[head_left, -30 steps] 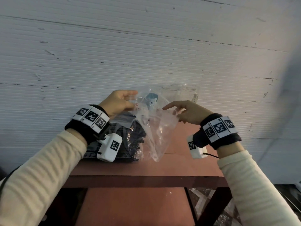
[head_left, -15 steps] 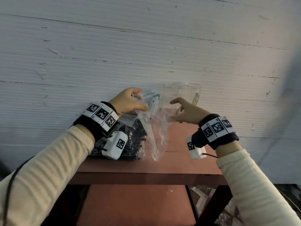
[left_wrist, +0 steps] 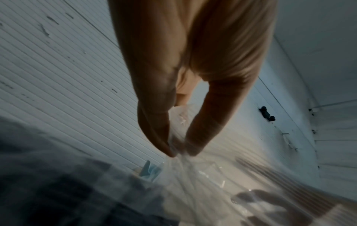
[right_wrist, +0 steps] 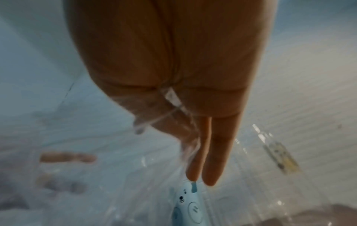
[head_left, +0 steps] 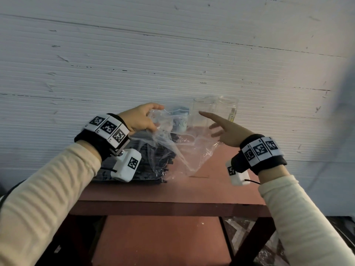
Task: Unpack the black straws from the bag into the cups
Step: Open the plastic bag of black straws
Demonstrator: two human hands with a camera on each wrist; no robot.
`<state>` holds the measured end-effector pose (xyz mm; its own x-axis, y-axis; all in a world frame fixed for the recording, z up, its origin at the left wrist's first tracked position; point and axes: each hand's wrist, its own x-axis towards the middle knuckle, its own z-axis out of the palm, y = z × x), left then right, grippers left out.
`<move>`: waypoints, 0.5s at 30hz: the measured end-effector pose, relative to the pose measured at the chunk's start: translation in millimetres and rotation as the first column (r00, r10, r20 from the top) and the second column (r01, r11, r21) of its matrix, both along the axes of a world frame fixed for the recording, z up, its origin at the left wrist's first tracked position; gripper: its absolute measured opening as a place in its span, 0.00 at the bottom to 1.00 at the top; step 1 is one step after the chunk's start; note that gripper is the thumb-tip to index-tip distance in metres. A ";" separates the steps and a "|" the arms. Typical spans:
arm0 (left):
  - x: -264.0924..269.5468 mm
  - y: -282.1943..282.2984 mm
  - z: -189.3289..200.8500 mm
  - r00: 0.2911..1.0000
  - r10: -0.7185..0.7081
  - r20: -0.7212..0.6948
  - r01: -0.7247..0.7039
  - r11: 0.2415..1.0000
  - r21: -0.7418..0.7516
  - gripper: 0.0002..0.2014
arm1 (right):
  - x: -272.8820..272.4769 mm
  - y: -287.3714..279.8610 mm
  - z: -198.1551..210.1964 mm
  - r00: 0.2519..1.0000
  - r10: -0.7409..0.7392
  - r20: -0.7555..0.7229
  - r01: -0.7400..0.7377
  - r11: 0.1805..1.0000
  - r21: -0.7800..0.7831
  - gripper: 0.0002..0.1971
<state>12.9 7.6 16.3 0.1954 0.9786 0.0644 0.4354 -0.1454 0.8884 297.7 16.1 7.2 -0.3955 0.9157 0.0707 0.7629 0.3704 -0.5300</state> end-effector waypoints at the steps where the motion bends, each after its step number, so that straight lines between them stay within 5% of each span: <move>1: -2.1 1.4 -1.3 1.000 -0.011 -0.005 0.011 1.000 -0.020 0.41 | -3.8 1.7 0.3 0.999 0.040 -0.035 -0.040 0.999 -0.002 0.50; 5: -4.0 3.9 -9.5 0.995 0.010 0.095 0.004 0.990 -0.141 0.37 | -17.5 15.1 -1.3 0.995 0.050 -0.087 -0.053 0.998 -0.036 0.43; 10: 4.8 10.0 -12.9 0.966 0.155 0.208 -0.112 0.972 -0.205 0.26 | -41.1 34.7 -8.3 0.986 -0.023 -0.163 0.011 0.997 -0.075 0.21; 15: 5.1 18.3 -14.9 0.959 0.158 0.234 -0.109 0.972 -0.208 0.18 | -58.7 49.7 -19.9 1.000 0.016 -0.002 -0.016 0.989 -0.149 0.26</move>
